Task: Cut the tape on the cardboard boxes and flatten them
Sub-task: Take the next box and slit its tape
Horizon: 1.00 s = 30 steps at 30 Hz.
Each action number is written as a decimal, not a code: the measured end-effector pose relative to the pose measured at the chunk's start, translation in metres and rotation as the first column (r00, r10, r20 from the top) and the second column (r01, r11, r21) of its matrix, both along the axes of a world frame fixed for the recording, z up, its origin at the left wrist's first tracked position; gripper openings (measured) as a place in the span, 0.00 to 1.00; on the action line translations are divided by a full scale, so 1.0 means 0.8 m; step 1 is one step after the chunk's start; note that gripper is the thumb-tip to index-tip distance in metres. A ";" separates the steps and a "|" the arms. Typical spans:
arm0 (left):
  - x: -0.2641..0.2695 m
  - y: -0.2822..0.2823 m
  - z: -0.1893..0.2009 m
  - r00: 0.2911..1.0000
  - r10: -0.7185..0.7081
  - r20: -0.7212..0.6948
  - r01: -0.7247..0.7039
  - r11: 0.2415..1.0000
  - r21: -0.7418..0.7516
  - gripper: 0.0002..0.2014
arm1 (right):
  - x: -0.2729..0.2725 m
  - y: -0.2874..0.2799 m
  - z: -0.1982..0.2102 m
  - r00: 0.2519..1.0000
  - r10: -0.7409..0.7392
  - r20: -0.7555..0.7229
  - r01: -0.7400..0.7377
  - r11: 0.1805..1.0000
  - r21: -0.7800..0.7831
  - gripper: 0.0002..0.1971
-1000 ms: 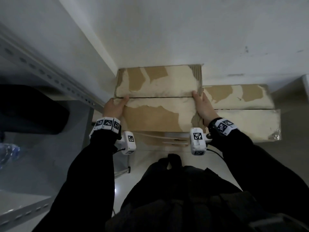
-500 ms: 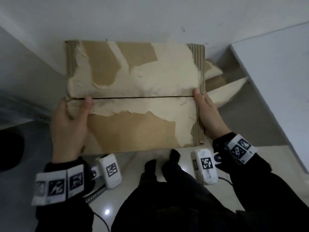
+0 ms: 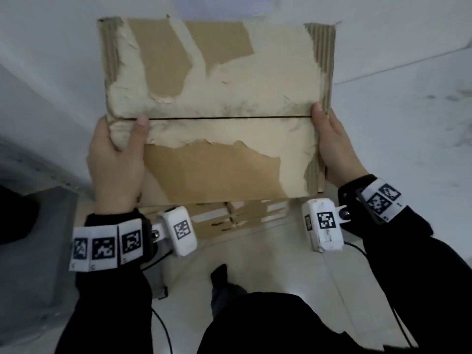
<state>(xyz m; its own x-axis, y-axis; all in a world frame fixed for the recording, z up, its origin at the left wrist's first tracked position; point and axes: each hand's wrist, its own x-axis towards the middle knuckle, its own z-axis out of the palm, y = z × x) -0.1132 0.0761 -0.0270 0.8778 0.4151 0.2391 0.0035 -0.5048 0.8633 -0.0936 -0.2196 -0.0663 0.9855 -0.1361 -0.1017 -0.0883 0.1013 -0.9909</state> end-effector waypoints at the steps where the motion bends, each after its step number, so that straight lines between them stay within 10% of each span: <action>1: -0.004 -0.041 -0.002 1.000 -0.029 -0.003 0.028 0.999 -0.029 0.21 | -0.013 -0.041 0.003 0.999 -0.035 0.016 0.035 0.999 -0.009 0.18; 15: 0.069 -0.511 -0.122 0.813 -0.544 -0.207 0.483 0.830 -0.281 0.23 | -0.087 -0.491 -0.036 0.855 -0.512 -0.088 0.482 0.845 -0.232 0.16; 30: 0.178 -0.736 -0.133 0.646 -0.558 -0.521 0.601 0.793 -0.104 0.24 | 0.031 -0.723 -0.106 0.799 -0.470 -0.374 0.451 0.881 -0.144 0.20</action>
<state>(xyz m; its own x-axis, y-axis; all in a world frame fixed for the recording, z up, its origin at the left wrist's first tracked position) 0.0294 -0.5127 -0.1332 0.9292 -0.2196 -0.2973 0.1051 -0.6143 0.7821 -0.0691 -0.7978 -0.1510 0.6859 -0.5778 -0.4424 -0.4187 0.1840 -0.8893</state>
